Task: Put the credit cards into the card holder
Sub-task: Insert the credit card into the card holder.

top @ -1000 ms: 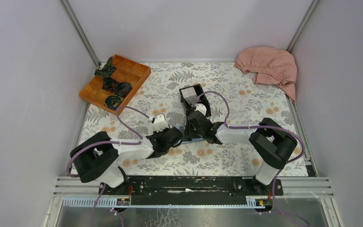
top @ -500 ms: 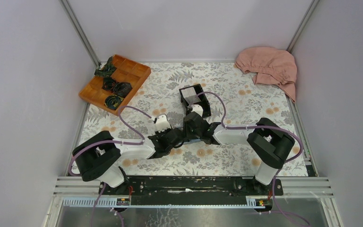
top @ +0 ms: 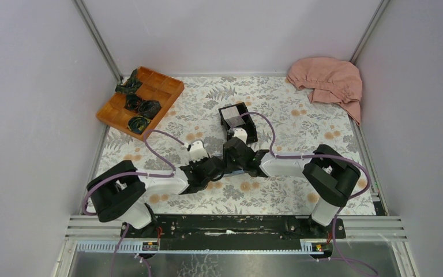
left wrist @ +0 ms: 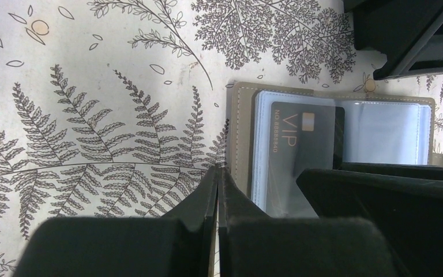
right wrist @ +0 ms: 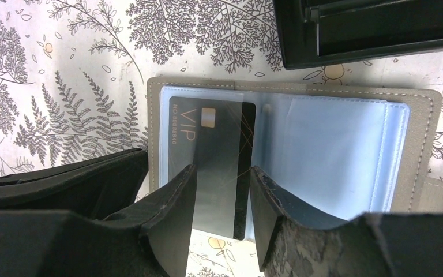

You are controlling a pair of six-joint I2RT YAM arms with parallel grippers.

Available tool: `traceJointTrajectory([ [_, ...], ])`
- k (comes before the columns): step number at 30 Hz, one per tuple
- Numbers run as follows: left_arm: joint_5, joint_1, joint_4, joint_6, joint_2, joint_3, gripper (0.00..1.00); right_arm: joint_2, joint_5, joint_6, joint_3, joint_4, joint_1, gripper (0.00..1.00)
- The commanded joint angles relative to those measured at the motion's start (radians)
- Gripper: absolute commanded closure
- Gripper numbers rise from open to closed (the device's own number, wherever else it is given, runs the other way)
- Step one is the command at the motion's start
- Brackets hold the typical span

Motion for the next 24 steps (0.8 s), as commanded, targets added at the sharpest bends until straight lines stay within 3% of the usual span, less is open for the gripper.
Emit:
traceJointTrajectory([
  [1, 0.003, -0.015, -0.075, -0.016, -0.020, -0.024, 0.98, -0.072, 0.027, -0.011, 0.019, 0.007, 0.018, 0.54],
  [16, -0.041, -0.014, -0.155, -0.041, -0.082, -0.030, 0.87, -0.129, 0.045, -0.039, 0.008, -0.011, 0.018, 0.52],
  [24, -0.093, -0.014, -0.254, -0.028, -0.209, -0.011, 0.63, -0.188, 0.149, -0.147, 0.100, -0.114, 0.000, 0.52],
])
